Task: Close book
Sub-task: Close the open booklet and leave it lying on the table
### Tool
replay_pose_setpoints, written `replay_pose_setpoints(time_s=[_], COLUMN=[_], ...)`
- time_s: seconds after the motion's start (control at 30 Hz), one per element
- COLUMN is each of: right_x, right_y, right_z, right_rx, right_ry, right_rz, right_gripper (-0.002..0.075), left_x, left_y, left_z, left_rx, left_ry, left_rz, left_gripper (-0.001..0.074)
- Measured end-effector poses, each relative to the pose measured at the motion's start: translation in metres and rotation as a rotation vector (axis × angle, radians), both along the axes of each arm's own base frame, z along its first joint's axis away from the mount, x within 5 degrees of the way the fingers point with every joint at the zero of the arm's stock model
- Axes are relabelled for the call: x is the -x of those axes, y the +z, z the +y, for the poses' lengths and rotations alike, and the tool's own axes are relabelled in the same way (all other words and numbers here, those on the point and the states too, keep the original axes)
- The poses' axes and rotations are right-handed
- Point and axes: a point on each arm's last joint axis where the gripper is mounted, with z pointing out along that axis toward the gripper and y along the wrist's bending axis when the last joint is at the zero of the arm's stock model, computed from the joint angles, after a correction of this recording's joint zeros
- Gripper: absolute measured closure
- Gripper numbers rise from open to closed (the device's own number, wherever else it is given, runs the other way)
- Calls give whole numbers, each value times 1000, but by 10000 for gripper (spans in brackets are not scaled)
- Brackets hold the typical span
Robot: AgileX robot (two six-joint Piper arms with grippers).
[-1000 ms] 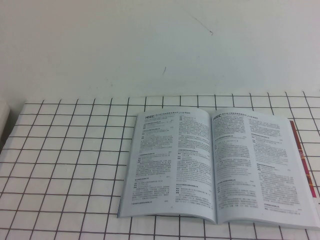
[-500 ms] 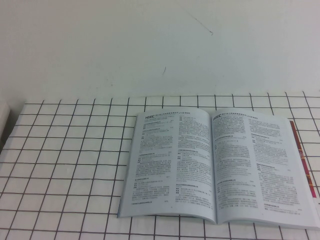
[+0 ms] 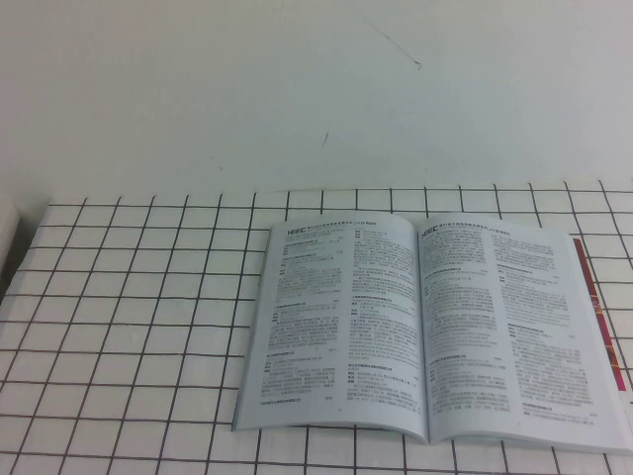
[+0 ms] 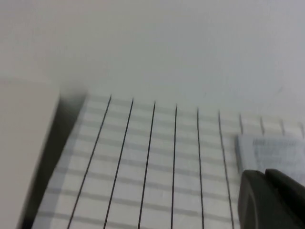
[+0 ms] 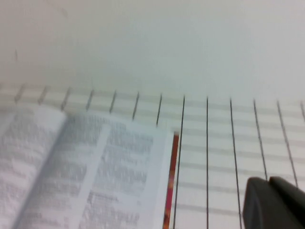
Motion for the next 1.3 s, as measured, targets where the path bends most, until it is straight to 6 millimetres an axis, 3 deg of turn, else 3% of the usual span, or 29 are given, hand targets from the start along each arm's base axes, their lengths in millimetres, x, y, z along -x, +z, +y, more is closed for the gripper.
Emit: replay_pose_setpoints(time_s=[0.13, 0.33, 0.6, 0.73, 1.0, 1.3], right_x=[-27, -64, -112, -130, -163, -197], right_y=[-30, -64, -111, -133, -167, -180], right_z=[4, 20, 41, 56, 87, 129], right_rx=[4, -132, -245, -312, -332, -298], right_ry=[2, 52, 192, 342, 567, 703], right_rz=[244, 438, 542, 548, 571, 595], right_gripper=[729, 729, 729, 729, 729, 729], left_x=[-27, -67, -113, -134, -174, -202], left_y=[-19, -45, -85, -107, -138, -181], left_z=[-1, -10, -22, -30, -49, -65], left_rx=[17, 159, 367, 433, 529, 651], left_ry=[-8, -39, -42, -104, -328, -372], left_rz=[187, 372, 578, 650, 580, 569], left_gripper=[738, 738, 738, 738, 738, 738])
